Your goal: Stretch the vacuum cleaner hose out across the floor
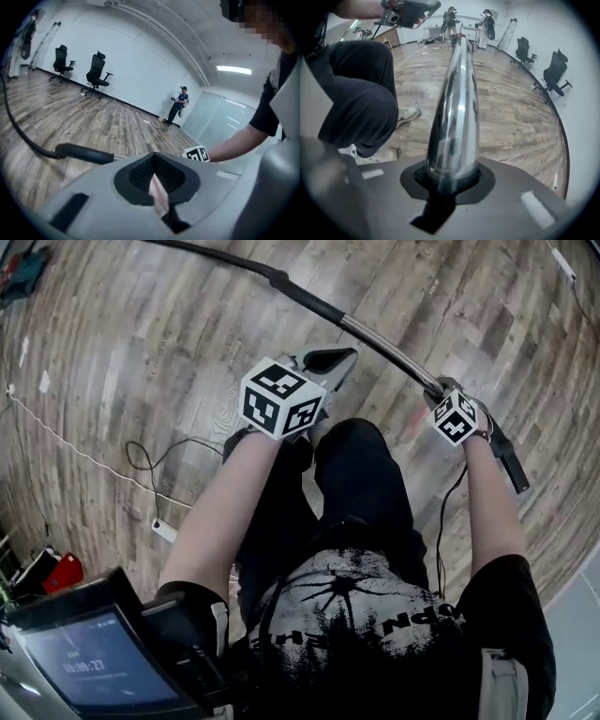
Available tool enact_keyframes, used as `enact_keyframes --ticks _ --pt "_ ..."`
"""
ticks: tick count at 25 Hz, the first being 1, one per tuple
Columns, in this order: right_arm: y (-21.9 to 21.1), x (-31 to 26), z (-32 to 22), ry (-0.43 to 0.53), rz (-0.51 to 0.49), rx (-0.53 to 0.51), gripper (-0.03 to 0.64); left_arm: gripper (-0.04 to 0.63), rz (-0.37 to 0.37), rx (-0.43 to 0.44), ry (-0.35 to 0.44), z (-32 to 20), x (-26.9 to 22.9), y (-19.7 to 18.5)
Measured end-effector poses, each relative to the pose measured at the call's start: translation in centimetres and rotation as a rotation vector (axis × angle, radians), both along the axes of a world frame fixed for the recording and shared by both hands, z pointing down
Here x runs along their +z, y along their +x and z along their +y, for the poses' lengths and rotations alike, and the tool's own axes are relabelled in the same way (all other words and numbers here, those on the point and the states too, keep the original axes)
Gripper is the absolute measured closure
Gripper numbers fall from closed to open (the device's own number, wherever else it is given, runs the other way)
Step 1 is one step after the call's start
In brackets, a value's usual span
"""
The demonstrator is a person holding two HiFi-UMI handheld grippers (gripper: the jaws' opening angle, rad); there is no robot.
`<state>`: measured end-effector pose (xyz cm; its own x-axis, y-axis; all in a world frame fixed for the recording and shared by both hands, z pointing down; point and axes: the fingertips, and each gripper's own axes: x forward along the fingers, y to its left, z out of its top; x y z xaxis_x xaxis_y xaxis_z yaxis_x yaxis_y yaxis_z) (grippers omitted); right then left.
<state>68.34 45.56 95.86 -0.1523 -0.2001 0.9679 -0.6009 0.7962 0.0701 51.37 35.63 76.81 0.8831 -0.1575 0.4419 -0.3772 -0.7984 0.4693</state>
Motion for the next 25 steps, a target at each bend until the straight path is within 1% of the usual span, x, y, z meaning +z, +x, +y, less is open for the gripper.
enact_keyframes --ticks 3,6,8,11,14,19,21,23,25 --pt "1.8 7.5 0.3 0.007 0.010 -0.004 0.538 0.594 -0.034 0.094 0.112 0.1 4.5 0.8" --pt "3.9 14.1 0.7 0.004 0.007 0.033 0.544 0.594 -0.053 0.160 0.165 -0.1 8.0 2.3" --pt "5.7 18.1 0.5 0.007 -0.010 0.069 0.552 0.594 -0.080 0.187 0.196 0.2 10.1 3.3" --pt "7.8 25.0 1.7 0.020 -0.045 0.087 0.558 0.594 -0.110 0.184 0.195 2.6 14.1 4.9" --pt "8.7 30.4 3.9 0.021 -0.062 0.084 0.558 0.595 -0.094 0.160 0.166 5.5 16.7 6.2" --pt "8.2 33.3 4.5 -0.032 -0.066 0.099 0.560 0.594 -0.114 0.106 0.142 5.9 16.2 3.7" --pt "8.3 33.6 3.9 -0.036 -0.047 0.106 0.560 0.594 -0.107 0.087 0.131 5.4 15.8 3.2" --pt "8.4 33.8 3.3 -0.039 -0.031 0.101 0.561 0.594 -0.105 0.074 0.139 4.9 15.5 2.8" --pt "8.2 34.0 3.3 -0.053 -0.035 0.106 0.563 0.595 -0.096 0.064 0.144 4.6 15.2 2.6"
